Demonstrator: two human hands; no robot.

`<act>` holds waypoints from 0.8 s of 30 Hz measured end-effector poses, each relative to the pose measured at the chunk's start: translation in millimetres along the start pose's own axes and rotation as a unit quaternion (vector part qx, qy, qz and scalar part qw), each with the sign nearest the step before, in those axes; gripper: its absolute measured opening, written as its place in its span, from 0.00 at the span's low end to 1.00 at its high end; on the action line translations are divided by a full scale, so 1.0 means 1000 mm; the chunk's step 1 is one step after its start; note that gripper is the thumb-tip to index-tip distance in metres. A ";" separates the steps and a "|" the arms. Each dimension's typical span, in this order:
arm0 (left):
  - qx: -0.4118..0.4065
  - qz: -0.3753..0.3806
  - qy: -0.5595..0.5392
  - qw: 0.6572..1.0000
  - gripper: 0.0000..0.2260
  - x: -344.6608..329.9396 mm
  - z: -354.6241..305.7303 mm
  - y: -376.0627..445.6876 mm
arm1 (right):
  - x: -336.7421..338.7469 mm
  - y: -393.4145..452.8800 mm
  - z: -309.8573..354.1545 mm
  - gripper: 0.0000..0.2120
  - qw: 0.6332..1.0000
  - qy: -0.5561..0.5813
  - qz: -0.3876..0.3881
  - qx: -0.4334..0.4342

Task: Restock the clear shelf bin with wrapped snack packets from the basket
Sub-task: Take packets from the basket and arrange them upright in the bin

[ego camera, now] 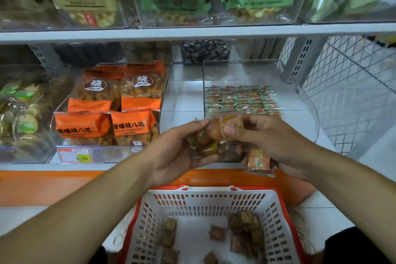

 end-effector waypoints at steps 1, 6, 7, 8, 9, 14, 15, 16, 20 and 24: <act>0.010 -0.001 -0.009 1.000 0.16 0.001 0.004 -0.001 | -0.003 -0.001 -0.002 0.24 1.000 0.007 0.008 -0.003; 0.016 -0.012 -0.038 0.999 0.13 0.005 0.007 -0.004 | -0.007 -0.003 -0.010 0.16 0.999 0.042 0.004 -0.007; 0.010 -0.018 -0.041 0.999 0.13 0.005 0.006 -0.004 | -0.008 -0.003 -0.011 0.15 0.999 0.037 0.006 -0.006; 0.003 -0.025 -0.042 0.999 0.12 0.006 0.005 -0.005 | -0.009 -0.004 -0.010 0.14 0.999 0.036 0.013 -0.003; -0.004 -0.031 -0.042 0.999 0.12 0.006 0.004 -0.005 | -0.012 -0.004 -0.010 0.13 0.999 0.037 0.022 0.001; -0.011 -0.059 -0.025 0.998 0.14 0.008 0.005 -0.008 | -0.021 -0.006 -0.010 0.11 0.998 0.035 0.058 0.009; -0.009 -0.067 -0.022 0.997 0.15 0.008 0.006 -0.008 | -0.021 -0.006 -0.010 0.11 0.998 0.027 0.059 0.014; -0.008 -0.074 -0.021 0.997 0.16 0.009 0.007 -0.008 | -0.019 -0.006 -0.008 0.11 0.998 0.018 0.052 0.025; 0.016 -0.080 -0.040 0.996 0.18 0.008 0.011 -0.011 | 0.001 -0.014 0.025 0.16 0.965 -0.154 -0.063 0.204; 0.061 -0.052 -0.071 0.994 0.21 -0.001 0.017 -0.013 | -0.007 -0.034 0.047 0.23 0.828 -0.414 -0.123 0.358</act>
Point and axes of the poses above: each hand's wrist, its own y-axis towards the middle knuckle, its own x-axis out of the back of the hand, z = x × y, the point moved 9 cm from there along y, towards the middle knuckle, and after that the axes turned 2 degrees about -y, right-handed, at the moved point
